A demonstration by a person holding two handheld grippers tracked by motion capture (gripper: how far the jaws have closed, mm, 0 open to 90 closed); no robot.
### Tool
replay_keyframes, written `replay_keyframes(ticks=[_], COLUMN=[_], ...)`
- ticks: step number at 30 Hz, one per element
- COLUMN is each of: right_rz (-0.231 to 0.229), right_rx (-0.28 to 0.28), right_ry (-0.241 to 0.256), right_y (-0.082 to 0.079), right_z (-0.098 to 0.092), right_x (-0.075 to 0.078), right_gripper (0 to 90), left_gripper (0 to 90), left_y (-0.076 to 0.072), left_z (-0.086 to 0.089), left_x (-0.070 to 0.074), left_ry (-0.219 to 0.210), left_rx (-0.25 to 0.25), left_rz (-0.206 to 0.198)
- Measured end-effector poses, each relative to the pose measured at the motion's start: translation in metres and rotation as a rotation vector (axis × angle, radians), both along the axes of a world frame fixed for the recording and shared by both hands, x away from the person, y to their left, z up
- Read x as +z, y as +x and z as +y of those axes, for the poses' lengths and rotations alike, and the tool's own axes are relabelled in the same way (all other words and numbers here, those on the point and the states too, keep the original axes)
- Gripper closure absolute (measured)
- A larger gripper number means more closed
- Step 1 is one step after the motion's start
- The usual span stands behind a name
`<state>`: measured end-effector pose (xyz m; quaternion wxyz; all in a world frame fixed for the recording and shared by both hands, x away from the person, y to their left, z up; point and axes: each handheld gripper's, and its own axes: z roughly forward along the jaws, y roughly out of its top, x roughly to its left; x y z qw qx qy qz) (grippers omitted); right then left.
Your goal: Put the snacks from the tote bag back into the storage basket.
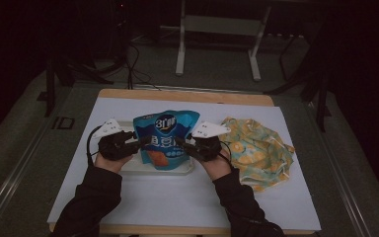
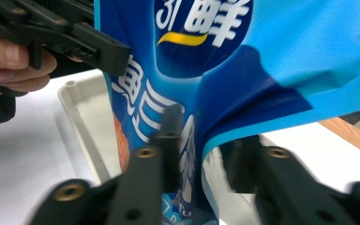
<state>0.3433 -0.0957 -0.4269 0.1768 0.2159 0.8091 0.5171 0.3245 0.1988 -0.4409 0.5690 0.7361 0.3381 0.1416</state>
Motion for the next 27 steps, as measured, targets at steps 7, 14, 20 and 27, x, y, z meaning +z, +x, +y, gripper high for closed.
replay_keyframes(ticks=[7, 14, 20, 27], right_rz=[0.002, 0.029, 0.030, 0.024], right_rx=[0.011, 0.020, 0.011, 0.004], right_ry=[-0.001, -0.005, -0.005, -0.001], right_y=[0.000, 0.000, -0.002, -0.007], right_z=[-0.009, -0.016, -0.025, -0.037], right_x=[0.006, 0.005, 0.004, 0.003], right_gripper=[36.7, 16.6, 15.0, 15.0], left_gripper=[30.1, 10.5, 10.3, 10.3], left_y=[-0.002, -0.007, -0.013, -0.023], left_z=[0.002, 0.000, 0.000, 0.005], left_x=[-0.001, -0.006, -0.012, -0.018], left_ry=[-0.011, 0.013, -0.028, -0.019], left_rx=[-0.004, -0.034, -0.044, -0.030], left_rz=[0.042, 0.055, 0.046, 0.052])
